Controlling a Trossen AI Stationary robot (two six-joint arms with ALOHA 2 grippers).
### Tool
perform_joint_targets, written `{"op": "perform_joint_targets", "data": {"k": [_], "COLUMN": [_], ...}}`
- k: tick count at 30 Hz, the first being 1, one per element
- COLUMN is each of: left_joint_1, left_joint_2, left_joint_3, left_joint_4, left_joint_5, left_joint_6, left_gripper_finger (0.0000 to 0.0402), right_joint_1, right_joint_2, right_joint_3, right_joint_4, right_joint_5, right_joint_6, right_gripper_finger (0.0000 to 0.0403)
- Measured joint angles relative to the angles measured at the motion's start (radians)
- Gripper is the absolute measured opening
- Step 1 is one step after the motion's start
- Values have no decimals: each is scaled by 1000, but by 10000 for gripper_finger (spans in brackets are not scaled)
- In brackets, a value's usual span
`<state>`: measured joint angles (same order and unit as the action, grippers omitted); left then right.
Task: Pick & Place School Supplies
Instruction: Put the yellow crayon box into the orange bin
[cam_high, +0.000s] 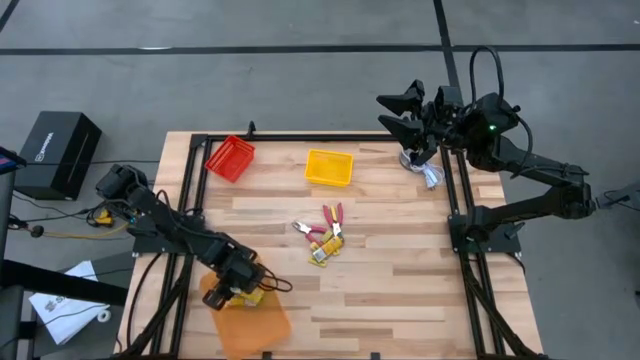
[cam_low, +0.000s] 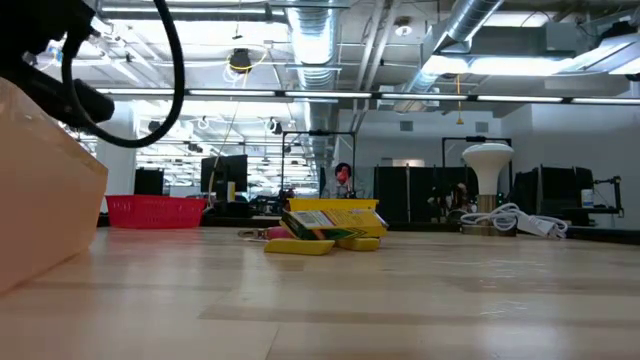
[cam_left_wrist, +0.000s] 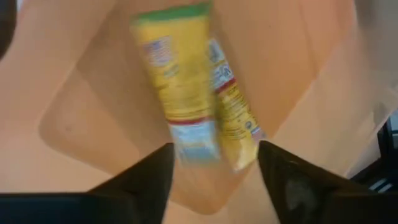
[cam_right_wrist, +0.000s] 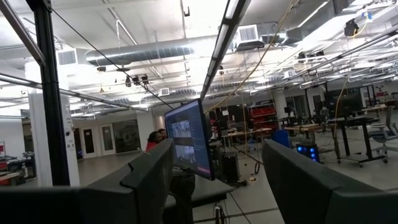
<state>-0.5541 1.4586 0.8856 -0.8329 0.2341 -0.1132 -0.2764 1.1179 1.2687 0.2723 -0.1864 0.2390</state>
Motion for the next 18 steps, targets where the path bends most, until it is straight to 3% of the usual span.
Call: {"op": "perform_joint_targets", "data": {"k": [3,6,11,18], "left_joint_1": [0,0,42,236], "left_joint_2": [0,-2,-55,-203], "left_joint_3": [0,0,6,13], "left_joint_4": [-1,-3,-3,61], "left_joint_5": [37,67,77,32], "left_joint_6": [-5,-42,-87,-120], "left_gripper_finger": [273,282,262,223], "right_joint_1": [0,0,-2,-2], "right_joint_2": [0,0,0,0], "right_joint_3": [0,0,0,0], "right_joint_4": [0,0,20,76], "right_joint_5": [0,0,0,0], "right_joint_6": [0,0,-1,-4], "right_gripper_finger": [235,235,235,235]}}
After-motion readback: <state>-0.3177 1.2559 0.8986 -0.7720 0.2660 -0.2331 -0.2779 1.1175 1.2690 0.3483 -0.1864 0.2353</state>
